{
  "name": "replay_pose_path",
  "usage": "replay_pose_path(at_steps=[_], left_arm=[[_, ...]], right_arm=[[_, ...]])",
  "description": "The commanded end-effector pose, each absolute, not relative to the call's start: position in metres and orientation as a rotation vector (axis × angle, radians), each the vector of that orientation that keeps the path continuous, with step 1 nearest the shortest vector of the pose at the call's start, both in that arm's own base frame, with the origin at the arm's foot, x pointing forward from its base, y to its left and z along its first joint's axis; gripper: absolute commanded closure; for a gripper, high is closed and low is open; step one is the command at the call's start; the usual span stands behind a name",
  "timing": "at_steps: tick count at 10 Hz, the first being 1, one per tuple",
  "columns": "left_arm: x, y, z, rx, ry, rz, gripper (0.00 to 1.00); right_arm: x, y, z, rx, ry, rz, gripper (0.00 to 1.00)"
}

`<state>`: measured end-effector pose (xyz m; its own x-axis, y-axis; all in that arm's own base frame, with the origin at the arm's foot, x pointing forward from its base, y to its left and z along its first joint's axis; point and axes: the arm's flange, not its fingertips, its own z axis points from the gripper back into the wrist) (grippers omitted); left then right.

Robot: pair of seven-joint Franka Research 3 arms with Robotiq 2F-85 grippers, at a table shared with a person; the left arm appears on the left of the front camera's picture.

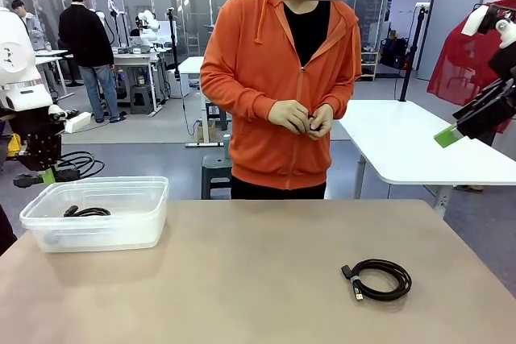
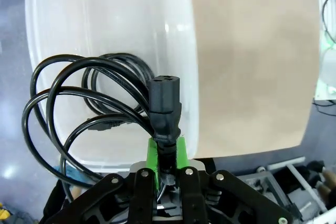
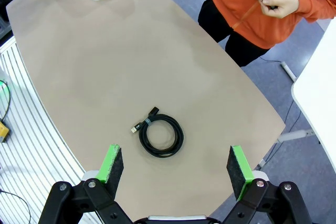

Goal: Organize and store the cables.
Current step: Place the Power Cable into the Organizing box.

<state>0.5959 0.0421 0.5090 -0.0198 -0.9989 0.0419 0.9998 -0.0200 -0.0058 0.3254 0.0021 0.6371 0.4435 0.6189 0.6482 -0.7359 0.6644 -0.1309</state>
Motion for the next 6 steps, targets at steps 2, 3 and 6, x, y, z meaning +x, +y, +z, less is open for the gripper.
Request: replay_pose_path(at_steps=[2, 3, 6], left_arm=[[0.631, 0.044, 0.485, -0.073, -0.008, -1.612, 0.85], [0.639, 0.043, 0.468, -0.045, 0.0, -1.588, 0.85], [0.651, 0.043, 0.426, -0.084, 0.08, -1.54, 0.85]], right_arm=[[0.323, 0.002, 0.636, 0.177, -0.725, 0.844, 0.0], [0.323, 0.002, 0.636, 0.177, -0.725, 0.844, 0.0], [0.323, 0.002, 0.636, 0.177, -0.725, 0.844, 0.0]])
